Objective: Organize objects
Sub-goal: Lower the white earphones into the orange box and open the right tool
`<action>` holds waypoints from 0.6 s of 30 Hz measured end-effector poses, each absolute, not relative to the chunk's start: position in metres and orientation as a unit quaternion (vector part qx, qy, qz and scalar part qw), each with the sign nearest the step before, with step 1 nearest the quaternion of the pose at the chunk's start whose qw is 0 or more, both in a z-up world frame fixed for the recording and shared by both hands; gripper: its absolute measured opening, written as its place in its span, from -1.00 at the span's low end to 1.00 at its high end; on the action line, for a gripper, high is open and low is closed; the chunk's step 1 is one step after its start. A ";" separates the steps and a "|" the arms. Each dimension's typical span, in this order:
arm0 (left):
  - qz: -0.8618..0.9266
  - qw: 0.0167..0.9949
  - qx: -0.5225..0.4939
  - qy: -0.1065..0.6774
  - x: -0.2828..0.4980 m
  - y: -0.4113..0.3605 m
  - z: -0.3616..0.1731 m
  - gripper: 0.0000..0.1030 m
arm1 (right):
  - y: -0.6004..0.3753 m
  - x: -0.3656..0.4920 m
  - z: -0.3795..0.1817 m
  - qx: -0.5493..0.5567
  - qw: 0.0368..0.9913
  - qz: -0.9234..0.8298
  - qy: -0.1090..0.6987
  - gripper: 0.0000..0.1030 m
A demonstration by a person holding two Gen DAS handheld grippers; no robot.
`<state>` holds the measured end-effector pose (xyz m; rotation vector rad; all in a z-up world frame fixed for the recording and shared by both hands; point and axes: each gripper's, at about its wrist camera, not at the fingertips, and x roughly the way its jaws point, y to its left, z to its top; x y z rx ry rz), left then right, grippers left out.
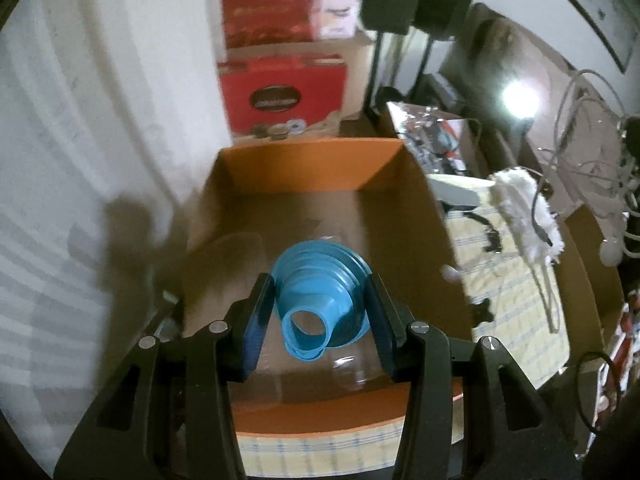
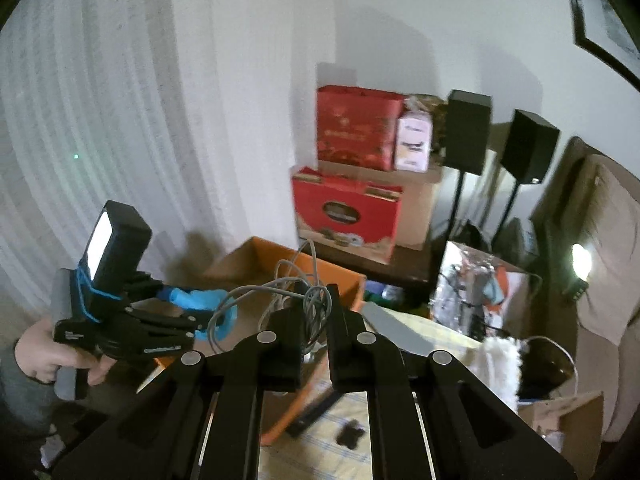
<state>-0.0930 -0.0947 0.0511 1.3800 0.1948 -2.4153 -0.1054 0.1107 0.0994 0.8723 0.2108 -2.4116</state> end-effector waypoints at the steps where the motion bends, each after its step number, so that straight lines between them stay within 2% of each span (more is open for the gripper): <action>1: -0.851 0.179 0.489 0.071 -0.091 -0.100 0.049 -0.16 | 0.105 -0.106 0.098 0.327 0.286 -0.897 0.078 -0.85; 9: -0.830 0.201 0.511 0.101 -0.081 -0.141 0.014 -0.16 | 0.060 -0.106 0.084 0.338 0.318 -0.882 0.086 -0.85; 18: -0.821 0.205 0.522 0.105 -0.073 -0.150 -0.007 -0.16 | 0.015 -0.117 0.082 0.344 0.341 -0.870 0.095 -0.85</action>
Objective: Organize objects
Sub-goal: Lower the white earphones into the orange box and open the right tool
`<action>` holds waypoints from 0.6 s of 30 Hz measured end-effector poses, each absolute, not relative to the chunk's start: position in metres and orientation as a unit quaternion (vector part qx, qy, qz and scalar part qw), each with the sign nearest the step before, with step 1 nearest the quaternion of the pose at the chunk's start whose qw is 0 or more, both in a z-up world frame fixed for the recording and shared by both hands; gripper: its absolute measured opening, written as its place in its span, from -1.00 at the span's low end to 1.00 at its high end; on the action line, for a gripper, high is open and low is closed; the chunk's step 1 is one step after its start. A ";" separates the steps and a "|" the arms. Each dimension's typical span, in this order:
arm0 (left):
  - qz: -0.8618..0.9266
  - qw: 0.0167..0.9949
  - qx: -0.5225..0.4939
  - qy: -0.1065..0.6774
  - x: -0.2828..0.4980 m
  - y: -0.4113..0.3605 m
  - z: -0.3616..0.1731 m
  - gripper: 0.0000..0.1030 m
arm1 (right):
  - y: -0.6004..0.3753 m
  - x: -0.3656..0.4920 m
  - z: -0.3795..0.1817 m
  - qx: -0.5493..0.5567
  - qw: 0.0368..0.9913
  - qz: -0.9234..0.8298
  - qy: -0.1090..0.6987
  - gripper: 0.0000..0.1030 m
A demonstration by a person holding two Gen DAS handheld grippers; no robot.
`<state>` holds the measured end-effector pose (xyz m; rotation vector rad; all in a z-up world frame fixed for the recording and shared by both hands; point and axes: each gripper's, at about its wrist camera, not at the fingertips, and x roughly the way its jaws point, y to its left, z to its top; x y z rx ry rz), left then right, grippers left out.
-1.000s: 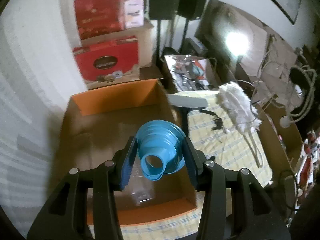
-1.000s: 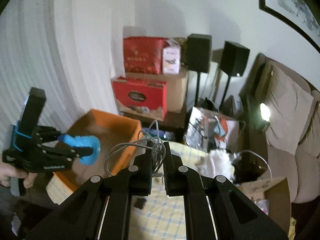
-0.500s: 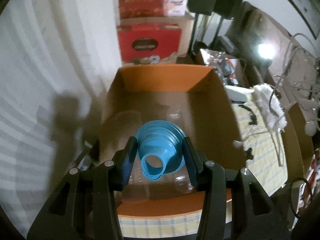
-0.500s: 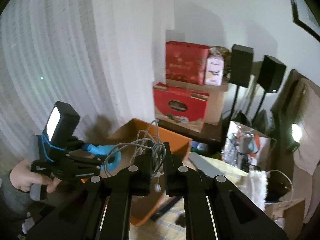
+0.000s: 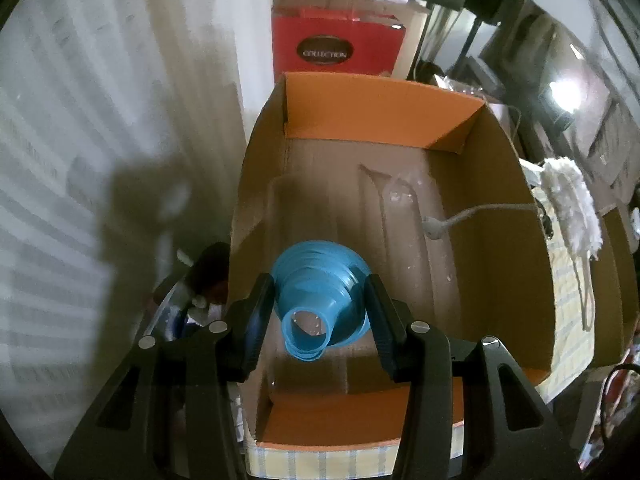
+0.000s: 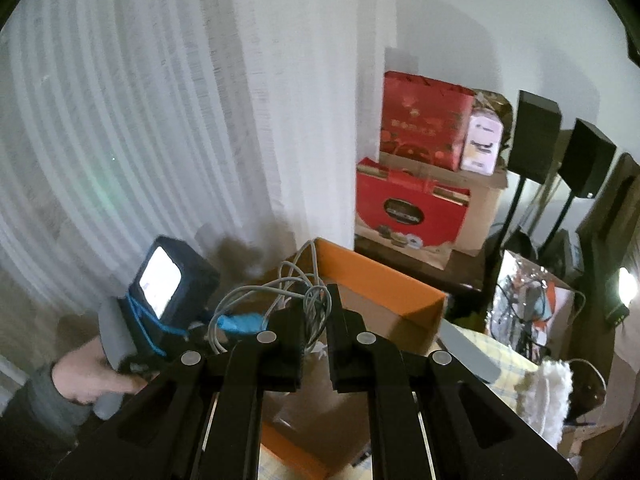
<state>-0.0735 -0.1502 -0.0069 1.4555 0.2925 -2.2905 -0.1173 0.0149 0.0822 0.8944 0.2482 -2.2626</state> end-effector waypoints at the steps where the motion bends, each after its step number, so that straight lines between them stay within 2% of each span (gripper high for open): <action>1: -0.822 0.204 0.521 0.106 -0.072 -0.150 -0.007 -0.16 | 0.009 -0.119 0.082 0.344 0.343 -0.869 0.097 -0.85; 8: -0.831 0.209 0.504 0.112 -0.054 -0.160 0.010 -0.16 | -0.032 -0.129 0.080 0.350 0.367 -0.856 0.101 -0.85; 9: -0.832 0.181 0.514 0.101 -0.051 -0.162 0.013 -0.16 | -0.037 -0.130 0.078 0.352 0.371 -0.854 0.099 -0.85; 18: -0.833 0.199 0.506 0.102 -0.030 -0.176 0.025 -0.15 | -0.070 -0.139 0.048 0.385 0.386 -0.834 0.084 -0.85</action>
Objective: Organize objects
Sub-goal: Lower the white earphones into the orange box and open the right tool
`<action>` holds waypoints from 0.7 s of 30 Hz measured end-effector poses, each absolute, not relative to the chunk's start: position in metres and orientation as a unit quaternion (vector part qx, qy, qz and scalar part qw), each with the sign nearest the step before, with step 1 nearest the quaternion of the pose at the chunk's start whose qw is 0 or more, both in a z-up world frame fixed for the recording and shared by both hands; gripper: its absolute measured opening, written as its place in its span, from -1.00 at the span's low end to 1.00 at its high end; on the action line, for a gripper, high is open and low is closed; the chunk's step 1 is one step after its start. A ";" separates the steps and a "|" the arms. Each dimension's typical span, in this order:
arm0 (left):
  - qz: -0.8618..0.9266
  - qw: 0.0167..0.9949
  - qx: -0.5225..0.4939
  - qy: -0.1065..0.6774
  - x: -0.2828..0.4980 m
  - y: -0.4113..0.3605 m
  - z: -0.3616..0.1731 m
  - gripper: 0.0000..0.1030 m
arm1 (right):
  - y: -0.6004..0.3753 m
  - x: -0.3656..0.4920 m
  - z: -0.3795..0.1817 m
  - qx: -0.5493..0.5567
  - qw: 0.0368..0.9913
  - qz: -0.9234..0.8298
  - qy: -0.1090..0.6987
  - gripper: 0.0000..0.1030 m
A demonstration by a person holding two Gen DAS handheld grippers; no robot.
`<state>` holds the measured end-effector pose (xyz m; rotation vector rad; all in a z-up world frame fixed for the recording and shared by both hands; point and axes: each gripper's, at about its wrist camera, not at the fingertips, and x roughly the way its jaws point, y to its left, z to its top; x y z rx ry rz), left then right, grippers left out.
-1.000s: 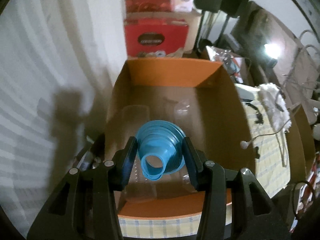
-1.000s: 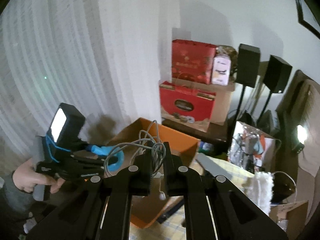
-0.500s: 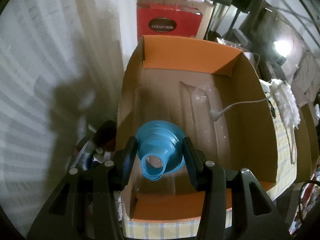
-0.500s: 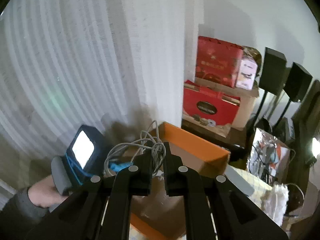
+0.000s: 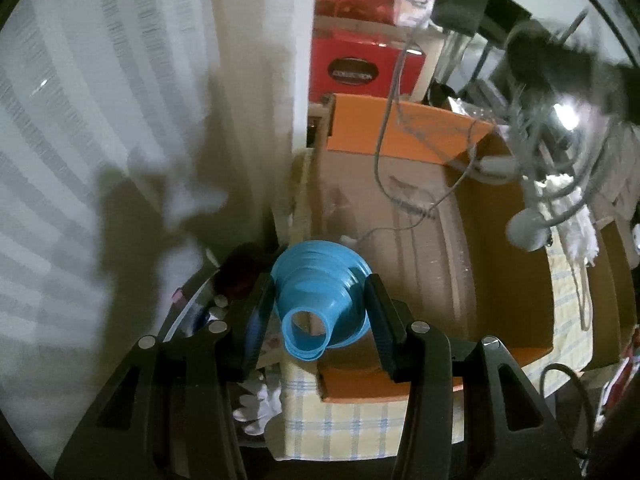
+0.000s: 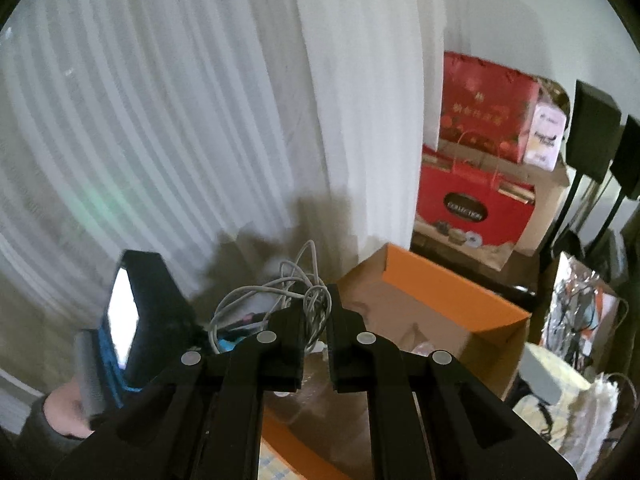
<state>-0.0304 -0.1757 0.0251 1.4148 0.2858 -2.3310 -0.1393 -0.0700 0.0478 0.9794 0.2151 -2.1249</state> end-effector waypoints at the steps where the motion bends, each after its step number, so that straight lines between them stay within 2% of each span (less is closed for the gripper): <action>1: -0.833 0.200 0.505 0.105 -0.029 -0.178 0.025 -0.15 | -0.073 -0.141 0.044 0.389 0.385 -0.833 0.085 -0.85; 21: -0.834 0.201 0.502 0.111 -0.021 -0.186 0.023 -0.15 | -0.090 -0.188 -0.085 0.513 0.348 -0.783 0.049 -0.84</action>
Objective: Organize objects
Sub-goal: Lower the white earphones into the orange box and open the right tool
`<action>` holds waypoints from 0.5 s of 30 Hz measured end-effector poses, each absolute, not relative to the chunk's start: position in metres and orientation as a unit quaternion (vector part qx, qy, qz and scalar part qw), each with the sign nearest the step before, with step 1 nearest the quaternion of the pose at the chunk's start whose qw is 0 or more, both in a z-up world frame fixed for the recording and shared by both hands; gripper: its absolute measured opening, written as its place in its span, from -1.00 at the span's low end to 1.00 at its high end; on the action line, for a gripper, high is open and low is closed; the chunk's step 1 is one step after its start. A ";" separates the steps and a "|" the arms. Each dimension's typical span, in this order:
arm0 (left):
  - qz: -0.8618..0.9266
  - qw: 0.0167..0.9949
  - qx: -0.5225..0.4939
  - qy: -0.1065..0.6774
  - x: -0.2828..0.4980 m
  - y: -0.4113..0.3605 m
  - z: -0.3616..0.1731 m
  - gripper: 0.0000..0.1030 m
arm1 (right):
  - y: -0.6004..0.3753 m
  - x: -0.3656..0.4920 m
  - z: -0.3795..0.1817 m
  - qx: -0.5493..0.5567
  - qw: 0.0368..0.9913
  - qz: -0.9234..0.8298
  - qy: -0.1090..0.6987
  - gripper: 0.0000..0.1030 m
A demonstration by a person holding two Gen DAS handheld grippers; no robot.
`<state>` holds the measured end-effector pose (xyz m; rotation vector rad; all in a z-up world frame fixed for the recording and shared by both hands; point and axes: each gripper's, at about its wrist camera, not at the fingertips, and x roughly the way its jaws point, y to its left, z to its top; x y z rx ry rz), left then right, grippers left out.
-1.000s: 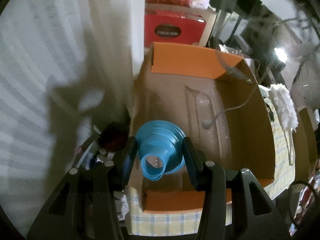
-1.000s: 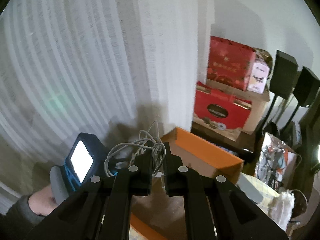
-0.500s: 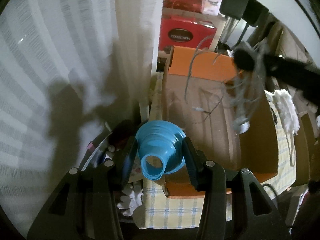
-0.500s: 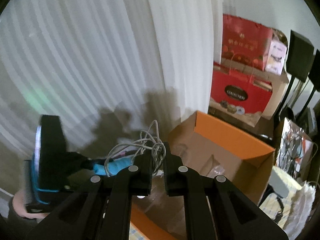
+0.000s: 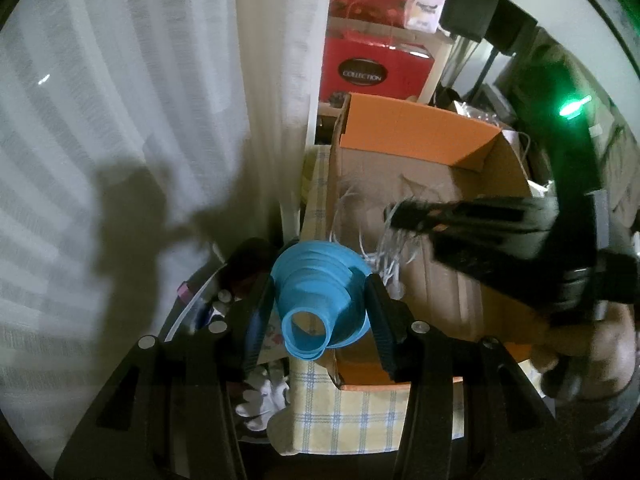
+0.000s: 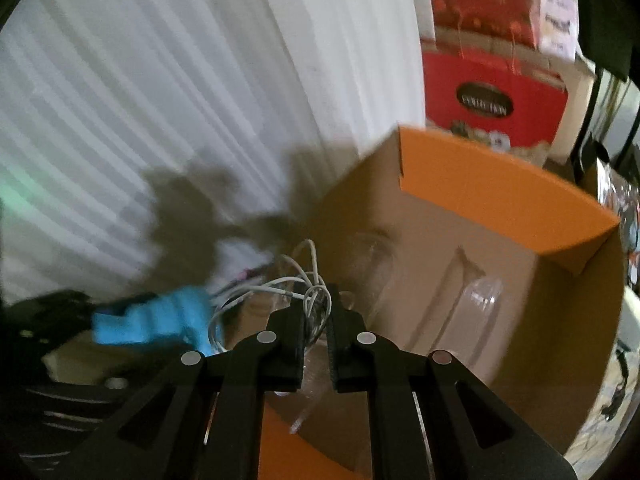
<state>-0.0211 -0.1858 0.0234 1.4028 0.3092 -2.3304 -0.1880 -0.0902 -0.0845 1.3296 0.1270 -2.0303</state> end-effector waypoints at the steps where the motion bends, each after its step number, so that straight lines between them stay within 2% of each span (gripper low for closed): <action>1: -0.834 0.200 0.502 0.110 -0.021 -0.185 0.024 -0.15 | -0.091 -0.189 -0.090 0.520 0.347 -0.779 0.049 -0.84; 5: -0.835 0.198 0.501 0.109 -0.020 -0.183 0.025 -0.15 | -0.094 -0.190 -0.109 0.549 0.349 -0.758 0.050 -0.73; 14: -0.841 0.180 0.499 0.101 -0.029 -0.165 0.030 -0.15 | -0.070 -0.185 -0.071 0.520 0.357 -0.775 0.040 0.05; 15: -0.842 0.176 0.500 0.100 -0.031 -0.161 0.030 -0.14 | -0.065 -0.186 -0.065 0.517 0.374 -0.769 0.035 0.09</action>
